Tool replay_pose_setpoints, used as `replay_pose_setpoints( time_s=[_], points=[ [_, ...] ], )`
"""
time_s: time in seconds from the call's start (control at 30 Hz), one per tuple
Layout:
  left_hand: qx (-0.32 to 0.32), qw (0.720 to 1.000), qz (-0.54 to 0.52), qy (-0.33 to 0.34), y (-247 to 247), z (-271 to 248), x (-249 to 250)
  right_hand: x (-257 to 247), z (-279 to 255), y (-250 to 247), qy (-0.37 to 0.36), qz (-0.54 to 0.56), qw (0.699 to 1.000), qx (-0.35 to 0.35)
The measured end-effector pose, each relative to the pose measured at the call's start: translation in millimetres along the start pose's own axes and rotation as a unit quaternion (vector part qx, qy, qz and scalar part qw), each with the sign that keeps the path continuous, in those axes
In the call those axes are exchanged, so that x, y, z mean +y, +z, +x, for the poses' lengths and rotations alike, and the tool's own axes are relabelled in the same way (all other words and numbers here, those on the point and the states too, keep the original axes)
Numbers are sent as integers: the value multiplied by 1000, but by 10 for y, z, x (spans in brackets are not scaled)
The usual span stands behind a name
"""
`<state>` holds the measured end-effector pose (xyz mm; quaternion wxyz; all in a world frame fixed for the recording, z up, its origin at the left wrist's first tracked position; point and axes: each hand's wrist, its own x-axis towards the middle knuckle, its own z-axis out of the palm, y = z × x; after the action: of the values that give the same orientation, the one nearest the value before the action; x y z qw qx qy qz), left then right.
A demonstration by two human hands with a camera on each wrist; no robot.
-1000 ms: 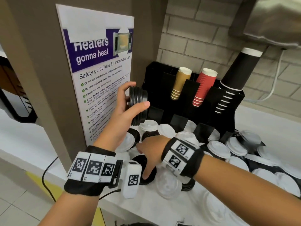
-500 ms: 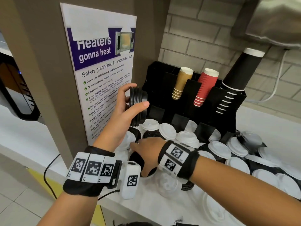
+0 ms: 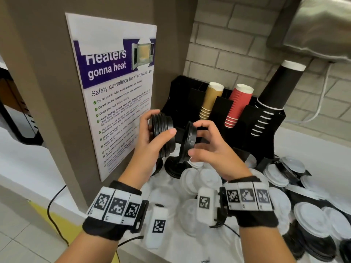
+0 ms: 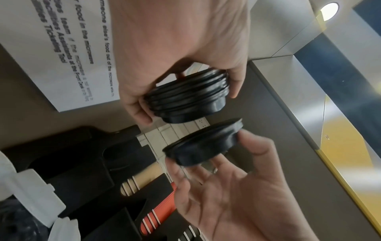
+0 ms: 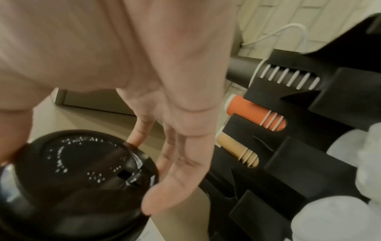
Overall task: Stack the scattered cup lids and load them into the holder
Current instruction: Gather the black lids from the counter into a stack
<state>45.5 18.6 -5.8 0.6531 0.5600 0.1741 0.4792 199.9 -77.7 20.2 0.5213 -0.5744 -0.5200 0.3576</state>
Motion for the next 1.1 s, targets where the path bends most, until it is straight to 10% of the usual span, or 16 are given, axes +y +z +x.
replay_pose_setpoints(
  time_s=[0.33,0.93,1.1],
  points=[
    [-104,994,5,-40,118,-60,47,1,-123,90,-34,33,999,20],
    [-90,995,16,-28,78,-24,150,-127,6,144,-50,3,999,2],
    [-38,999,12,4,-43,110,280,27,563,283,31,-245,967,-58]
  ],
)
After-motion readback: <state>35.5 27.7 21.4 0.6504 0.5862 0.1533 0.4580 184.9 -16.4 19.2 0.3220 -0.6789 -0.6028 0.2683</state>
